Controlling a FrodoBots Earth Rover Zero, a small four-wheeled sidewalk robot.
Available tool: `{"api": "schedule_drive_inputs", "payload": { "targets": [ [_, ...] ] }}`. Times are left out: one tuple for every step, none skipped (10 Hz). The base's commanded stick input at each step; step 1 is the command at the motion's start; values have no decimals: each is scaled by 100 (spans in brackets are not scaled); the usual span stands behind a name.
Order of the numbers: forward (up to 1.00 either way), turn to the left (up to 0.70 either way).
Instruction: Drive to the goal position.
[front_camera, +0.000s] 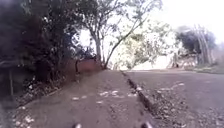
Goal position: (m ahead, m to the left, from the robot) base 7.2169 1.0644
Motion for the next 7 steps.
{"api": "schedule_drive_inputs", "payload": {
  "targets": [
    [70,0],
    [70,0],
    [70,0],
    [70,0],
    [70,0],
    [70,0],
    [70,0]
  ]
}}
